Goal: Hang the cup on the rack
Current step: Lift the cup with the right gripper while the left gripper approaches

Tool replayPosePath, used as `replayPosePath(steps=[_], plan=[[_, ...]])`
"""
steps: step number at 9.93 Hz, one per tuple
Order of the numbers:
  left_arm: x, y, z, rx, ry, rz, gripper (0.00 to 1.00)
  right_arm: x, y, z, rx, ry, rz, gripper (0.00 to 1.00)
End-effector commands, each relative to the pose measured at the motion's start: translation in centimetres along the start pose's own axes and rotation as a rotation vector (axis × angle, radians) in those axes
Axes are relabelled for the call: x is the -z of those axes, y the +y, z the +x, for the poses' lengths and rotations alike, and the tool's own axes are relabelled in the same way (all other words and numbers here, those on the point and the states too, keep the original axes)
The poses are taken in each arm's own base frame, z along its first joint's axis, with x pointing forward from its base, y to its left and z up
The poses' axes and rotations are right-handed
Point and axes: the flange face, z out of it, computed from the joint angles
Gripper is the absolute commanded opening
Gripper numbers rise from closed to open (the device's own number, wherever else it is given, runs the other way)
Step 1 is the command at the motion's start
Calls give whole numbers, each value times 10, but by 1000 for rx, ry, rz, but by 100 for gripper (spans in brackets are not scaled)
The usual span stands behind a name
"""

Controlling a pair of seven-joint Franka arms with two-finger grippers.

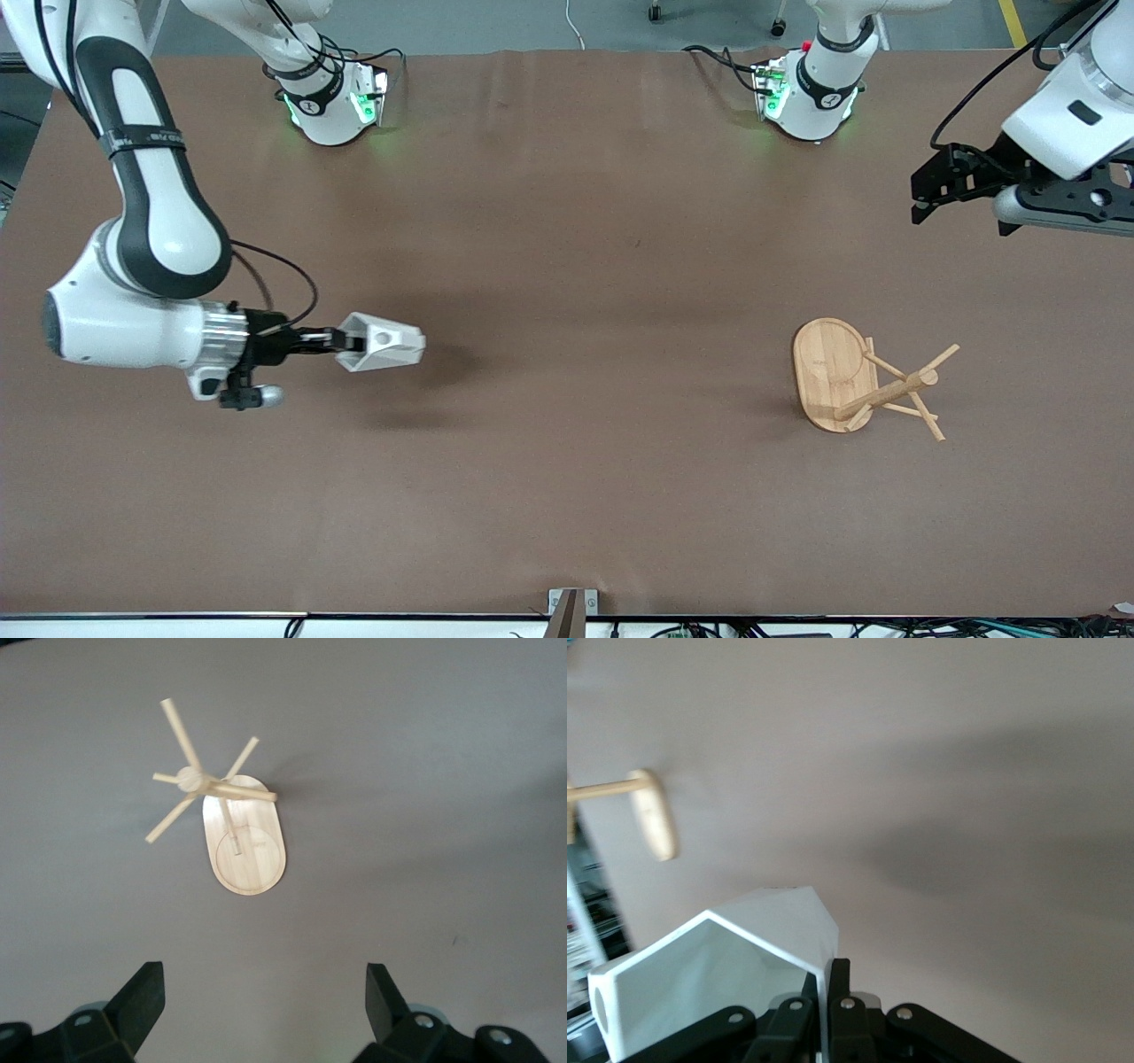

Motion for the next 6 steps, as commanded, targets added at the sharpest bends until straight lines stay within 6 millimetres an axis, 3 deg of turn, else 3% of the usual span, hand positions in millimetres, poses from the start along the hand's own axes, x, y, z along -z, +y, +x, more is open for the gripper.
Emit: replayPosePath(steps=[1,4,6], plan=[[-18,20,-3,-201,-72,-18,100,-42,-62,-18,-37,-40,198,0],[-19,29,-3,-454,-68,-55,100,-104,-138,-52,-26,-100,343,0],[-18,37,-7,-610,-65,-143,100,-134,-167,-70,-61,-157,442,0]])
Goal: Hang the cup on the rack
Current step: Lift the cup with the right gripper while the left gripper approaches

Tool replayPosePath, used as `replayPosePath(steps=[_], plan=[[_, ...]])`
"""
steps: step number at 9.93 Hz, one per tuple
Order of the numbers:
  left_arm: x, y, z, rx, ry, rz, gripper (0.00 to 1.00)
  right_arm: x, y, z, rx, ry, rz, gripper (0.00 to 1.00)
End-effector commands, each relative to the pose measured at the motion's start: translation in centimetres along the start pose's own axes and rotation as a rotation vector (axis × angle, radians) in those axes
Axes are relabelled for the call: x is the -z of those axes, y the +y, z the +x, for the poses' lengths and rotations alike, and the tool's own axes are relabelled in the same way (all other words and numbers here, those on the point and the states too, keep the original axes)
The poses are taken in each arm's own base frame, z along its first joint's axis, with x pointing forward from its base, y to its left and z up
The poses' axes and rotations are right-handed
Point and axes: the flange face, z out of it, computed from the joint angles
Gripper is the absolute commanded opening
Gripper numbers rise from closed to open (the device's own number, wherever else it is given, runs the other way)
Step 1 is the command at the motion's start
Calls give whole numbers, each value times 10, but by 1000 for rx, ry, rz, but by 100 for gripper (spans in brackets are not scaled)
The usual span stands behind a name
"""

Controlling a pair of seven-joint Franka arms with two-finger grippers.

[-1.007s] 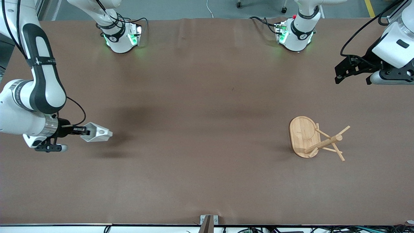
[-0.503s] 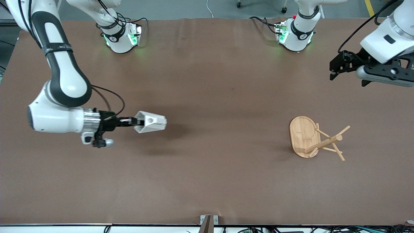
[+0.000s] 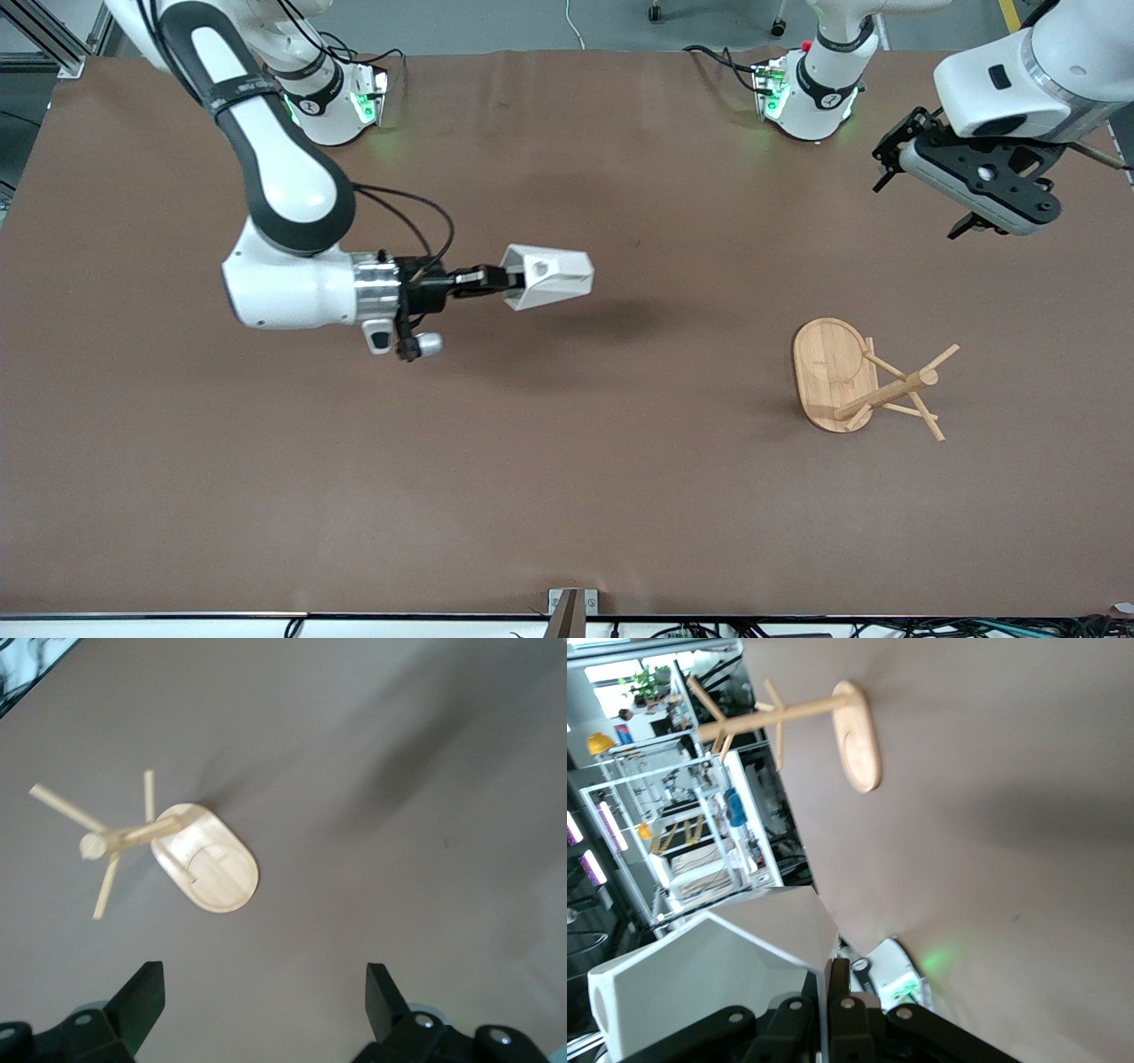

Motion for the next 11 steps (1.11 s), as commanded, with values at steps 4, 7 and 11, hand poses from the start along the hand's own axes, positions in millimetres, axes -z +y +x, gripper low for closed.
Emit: replayPosePath(steps=[4,7,11], plan=[[-23,61,19,-288,-8,-236,100,-55,-19,-24,-91,-62,192,0],[-38,135,51,-422,-26,-259,100,-60,-22,-26,-87,-65,197,0],[-57,163,75,-469,11,-285,100,-63,-22,-27,-88,-57,195,0]])
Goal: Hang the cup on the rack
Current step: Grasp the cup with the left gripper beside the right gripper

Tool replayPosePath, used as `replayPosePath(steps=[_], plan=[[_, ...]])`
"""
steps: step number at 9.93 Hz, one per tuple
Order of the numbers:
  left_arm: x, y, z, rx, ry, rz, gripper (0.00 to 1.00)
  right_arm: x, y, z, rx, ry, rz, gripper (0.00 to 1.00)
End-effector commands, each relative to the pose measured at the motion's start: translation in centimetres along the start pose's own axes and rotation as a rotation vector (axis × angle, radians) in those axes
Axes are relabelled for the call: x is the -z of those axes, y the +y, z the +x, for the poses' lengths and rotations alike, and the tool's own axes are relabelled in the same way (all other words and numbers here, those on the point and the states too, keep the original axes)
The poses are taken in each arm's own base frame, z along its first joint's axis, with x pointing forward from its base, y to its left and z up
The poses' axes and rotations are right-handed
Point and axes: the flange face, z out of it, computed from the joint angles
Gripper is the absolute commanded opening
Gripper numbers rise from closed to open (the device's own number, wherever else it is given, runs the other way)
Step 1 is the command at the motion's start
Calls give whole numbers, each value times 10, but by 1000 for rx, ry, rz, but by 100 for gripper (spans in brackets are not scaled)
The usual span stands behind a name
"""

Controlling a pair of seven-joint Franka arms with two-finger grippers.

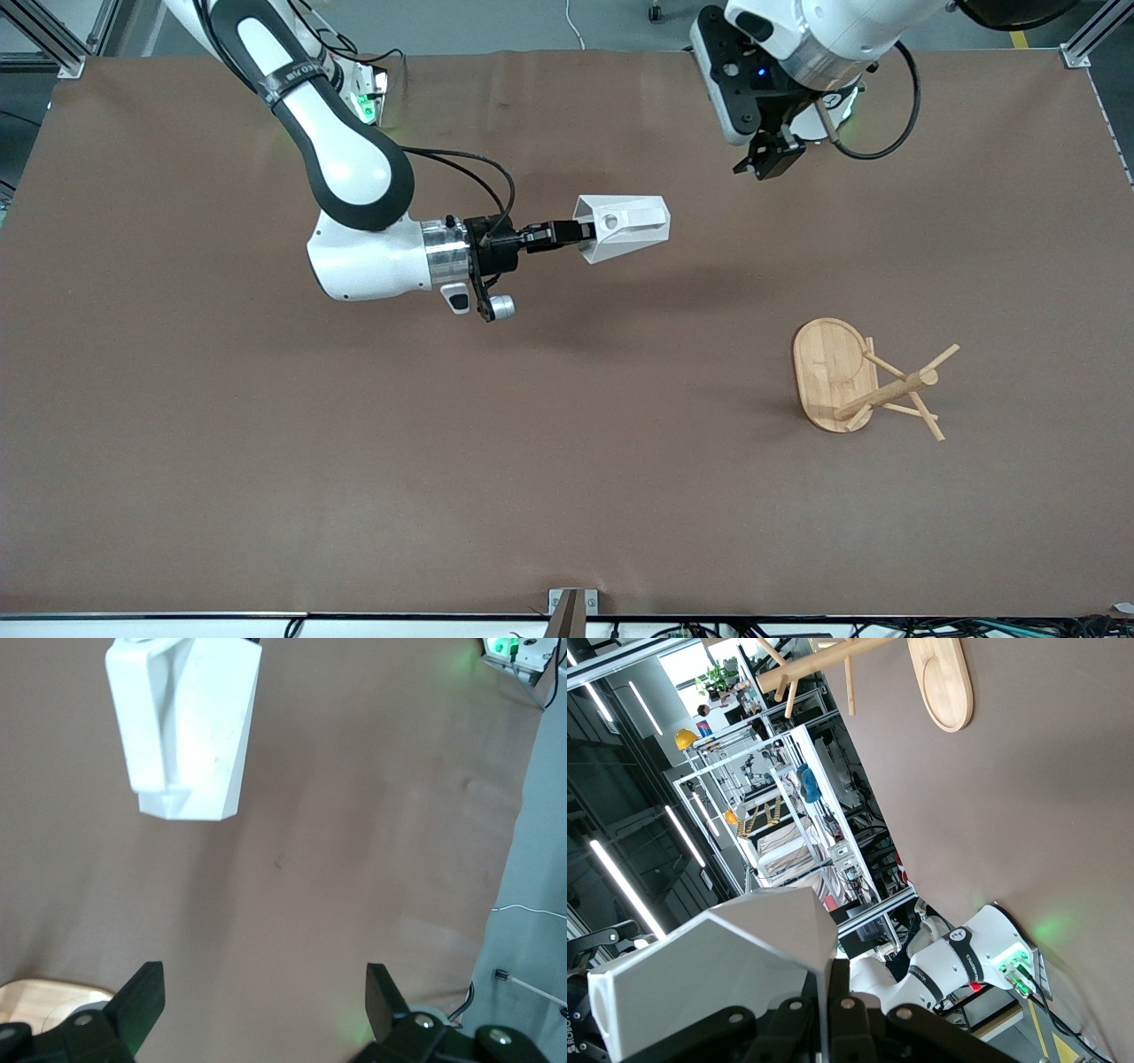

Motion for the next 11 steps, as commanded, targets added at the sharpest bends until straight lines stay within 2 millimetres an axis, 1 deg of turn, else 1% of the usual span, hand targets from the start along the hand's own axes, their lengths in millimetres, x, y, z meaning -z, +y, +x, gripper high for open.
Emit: replayPosePath(steps=[1,2,4,5,6,8,9,11], plan=[[-34,-13,10,-5,-1,-60,100,-4,0,-3,-1,3,22,1],[-41,-20,16,-5,25,-47,100,-5,0,-3,0,1,22,1],[-59,-53,31,9,106,-1,100,-11,0,-6,1,-7,17,1],[-67,-60,34,14,112,-8,100,-13,0,-7,-4,-8,16,0],[-71,-61,35,12,108,-9,100,-16,1,-9,-3,-13,14,1],[-92,-54,40,-4,72,-33,100,-20,0,-10,-9,-5,23,1],[-99,-47,43,-13,58,-42,100,-23,-1,-11,-13,-5,32,1],[-108,-44,41,-17,39,-54,100,-24,-2,-12,-11,-6,33,1]])
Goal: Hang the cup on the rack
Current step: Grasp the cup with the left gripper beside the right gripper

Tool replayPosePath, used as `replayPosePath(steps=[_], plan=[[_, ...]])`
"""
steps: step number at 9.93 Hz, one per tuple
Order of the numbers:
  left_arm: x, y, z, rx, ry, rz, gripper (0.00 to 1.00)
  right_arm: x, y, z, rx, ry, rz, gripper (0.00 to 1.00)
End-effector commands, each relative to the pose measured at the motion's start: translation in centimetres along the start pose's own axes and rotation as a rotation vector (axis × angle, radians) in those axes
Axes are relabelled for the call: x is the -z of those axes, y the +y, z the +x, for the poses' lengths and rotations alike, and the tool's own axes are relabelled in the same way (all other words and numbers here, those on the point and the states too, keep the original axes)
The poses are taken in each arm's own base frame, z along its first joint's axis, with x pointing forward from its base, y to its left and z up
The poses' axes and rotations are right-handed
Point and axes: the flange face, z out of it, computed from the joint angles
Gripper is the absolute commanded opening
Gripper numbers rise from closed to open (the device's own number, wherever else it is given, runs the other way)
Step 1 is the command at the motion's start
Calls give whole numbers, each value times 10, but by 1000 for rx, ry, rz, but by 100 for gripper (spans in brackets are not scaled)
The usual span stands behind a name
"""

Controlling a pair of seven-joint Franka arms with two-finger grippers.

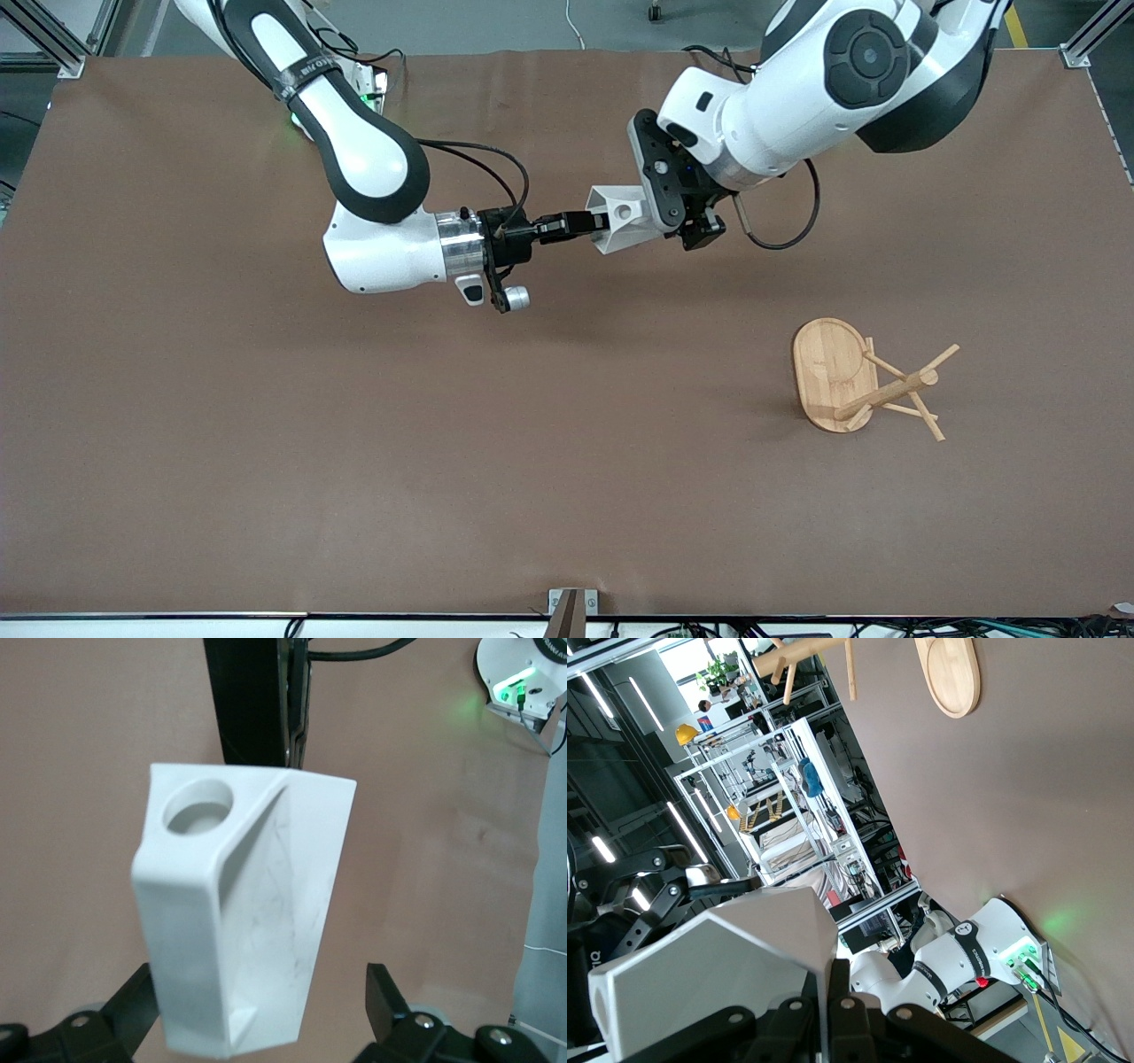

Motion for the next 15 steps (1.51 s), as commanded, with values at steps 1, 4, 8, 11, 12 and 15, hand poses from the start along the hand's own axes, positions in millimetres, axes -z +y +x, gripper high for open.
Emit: replayPosePath(steps=[1,4,8,11,12,15], plan=[[-22,-2,-6,1,-32,-12,100,-2,-3,-3,-2,10,28,1],[-35,-9,-6,6,-11,5,100,-3,-4,-4,1,9,28,1],[-38,-10,-3,7,8,7,48,-3,-4,-4,1,9,27,1],[-39,-9,-5,14,5,6,9,-6,-3,-4,0,18,24,1],[-38,-9,-6,15,5,6,6,-6,-4,-4,-9,16,24,8],[-35,-9,-8,18,-2,13,2,9,-4,2,-5,31,26,100]])
